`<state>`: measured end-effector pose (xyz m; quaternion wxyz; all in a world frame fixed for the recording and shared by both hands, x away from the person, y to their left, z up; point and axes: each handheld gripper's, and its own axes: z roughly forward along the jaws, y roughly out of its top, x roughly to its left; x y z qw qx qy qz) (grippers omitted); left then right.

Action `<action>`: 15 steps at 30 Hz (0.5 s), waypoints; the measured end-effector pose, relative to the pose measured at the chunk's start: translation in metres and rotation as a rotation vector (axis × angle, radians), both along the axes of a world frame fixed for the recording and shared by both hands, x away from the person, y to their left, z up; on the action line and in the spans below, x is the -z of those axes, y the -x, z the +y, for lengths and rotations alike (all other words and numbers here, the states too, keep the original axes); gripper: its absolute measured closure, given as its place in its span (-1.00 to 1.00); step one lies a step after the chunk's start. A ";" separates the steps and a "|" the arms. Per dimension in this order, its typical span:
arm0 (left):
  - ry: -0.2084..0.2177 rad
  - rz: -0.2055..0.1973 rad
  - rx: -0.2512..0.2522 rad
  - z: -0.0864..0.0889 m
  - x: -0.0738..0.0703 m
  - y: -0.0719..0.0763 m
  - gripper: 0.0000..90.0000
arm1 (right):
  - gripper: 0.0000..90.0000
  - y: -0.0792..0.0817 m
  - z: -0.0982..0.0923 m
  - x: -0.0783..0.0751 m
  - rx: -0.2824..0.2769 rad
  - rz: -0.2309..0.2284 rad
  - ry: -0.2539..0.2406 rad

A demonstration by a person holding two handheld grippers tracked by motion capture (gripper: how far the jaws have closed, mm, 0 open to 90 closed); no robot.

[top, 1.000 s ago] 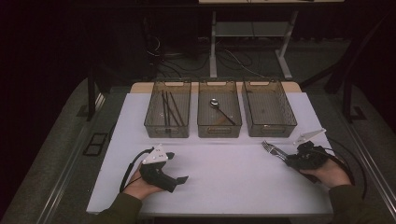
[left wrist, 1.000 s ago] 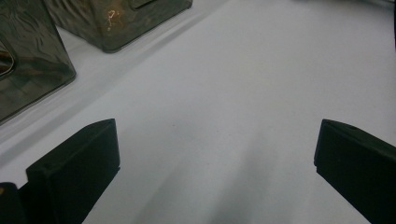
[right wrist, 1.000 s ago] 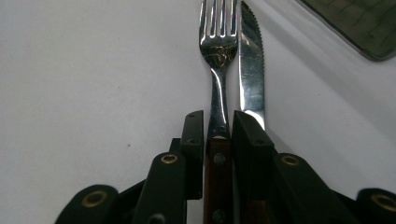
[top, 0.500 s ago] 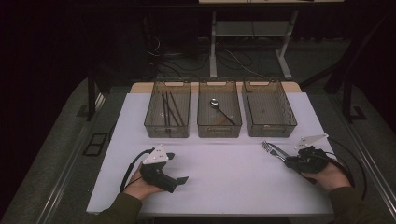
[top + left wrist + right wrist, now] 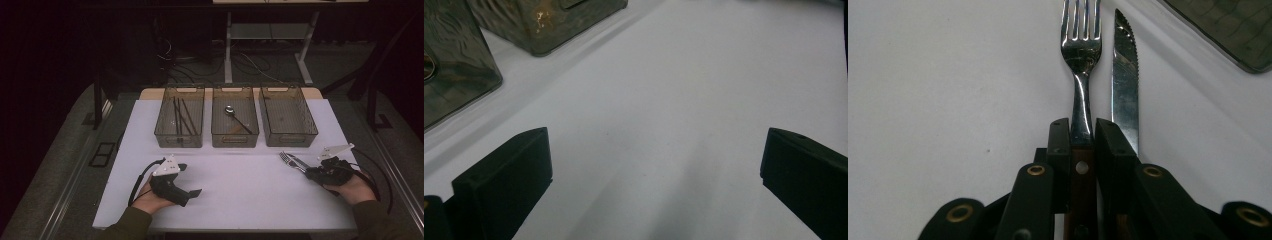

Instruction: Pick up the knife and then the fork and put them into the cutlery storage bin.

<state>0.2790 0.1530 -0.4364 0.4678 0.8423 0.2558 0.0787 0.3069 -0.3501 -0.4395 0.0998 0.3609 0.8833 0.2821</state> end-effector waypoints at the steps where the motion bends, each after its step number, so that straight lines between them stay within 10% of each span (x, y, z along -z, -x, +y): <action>1: 0.000 0.000 0.000 0.000 0.000 0.000 -1.00 | 0.73 0.000 0.000 0.000 0.000 -0.001 0.000; 15: 0.000 0.001 0.000 0.000 0.000 0.000 -1.00 | 0.73 0.000 -0.007 -0.015 0.012 -0.018 -0.079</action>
